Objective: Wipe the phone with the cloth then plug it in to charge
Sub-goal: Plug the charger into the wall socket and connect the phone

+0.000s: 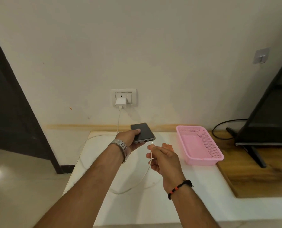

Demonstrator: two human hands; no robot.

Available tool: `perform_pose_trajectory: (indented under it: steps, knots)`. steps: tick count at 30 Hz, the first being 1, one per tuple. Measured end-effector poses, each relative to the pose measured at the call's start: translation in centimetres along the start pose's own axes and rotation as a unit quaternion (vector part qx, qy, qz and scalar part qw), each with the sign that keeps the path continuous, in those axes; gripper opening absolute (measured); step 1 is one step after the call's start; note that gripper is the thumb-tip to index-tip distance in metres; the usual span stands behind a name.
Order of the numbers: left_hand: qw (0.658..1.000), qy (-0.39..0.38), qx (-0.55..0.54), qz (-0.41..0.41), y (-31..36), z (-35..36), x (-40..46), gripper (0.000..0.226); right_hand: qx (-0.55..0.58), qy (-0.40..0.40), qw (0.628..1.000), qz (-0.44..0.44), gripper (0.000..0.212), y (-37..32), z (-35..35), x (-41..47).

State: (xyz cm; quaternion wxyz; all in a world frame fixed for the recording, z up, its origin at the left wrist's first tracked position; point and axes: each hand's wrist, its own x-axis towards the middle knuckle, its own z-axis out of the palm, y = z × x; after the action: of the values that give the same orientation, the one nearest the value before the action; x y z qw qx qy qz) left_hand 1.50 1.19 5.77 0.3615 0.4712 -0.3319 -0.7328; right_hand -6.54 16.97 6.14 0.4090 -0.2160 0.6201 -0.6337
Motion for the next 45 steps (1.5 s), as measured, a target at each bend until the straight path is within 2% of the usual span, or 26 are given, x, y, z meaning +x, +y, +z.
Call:
perform_pose_trajectory:
  steps: [4, 16, 26, 29, 33, 37, 41, 45]
  knots:
    - [1.000, 0.007, -0.002, 0.008, 0.0, 0.1, -0.3, 0.014, -0.040, -0.015, 0.999, -0.020, 0.012, -0.1, 0.3, -0.4]
    - [0.999, 0.003, 0.025, 0.032, -0.3, 0.5, -1.6, 0.014, -0.050, -0.019, 0.998, -0.023, 0.014, -0.7, 0.4, -0.7]
    - [0.982, 0.012, 0.147, 0.116, -0.1, 0.1, -2.4, 0.031, -0.061, -0.010, 0.998, 0.001, 0.014, -1.1, 0.8, -0.9]
    - [0.982, 0.015, 0.147, 0.114, -0.3, 0.1, -2.6, 0.033, -0.053, -0.016, 0.998, 0.012, 0.009, -1.2, 0.8, -1.0]
    - [0.986, 0.024, 0.126, 0.110, -0.5, 0.1, -2.7, 0.022, -0.035, -0.023, 0.999, 0.022, 0.007, -1.3, 1.1, -0.9]
    - [0.986, 0.026, 0.116, 0.114, -0.4, -0.1, -2.7, 0.019, -0.038, -0.036, 0.999, 0.016, 0.016, -1.4, 0.9, -1.0]
    - [0.988, 0.028, 0.101, 0.113, -0.3, -0.3, -2.3, 0.019, -0.058, -0.069, 0.994, 0.056, 0.030, -1.1, 0.4, -1.4]
    - [0.985, 0.025, 0.115, 0.122, -0.3, -0.3, -2.0, 0.020, -0.074, -0.051, 0.995, 0.050, 0.021, 0.0, 0.3, -1.8]
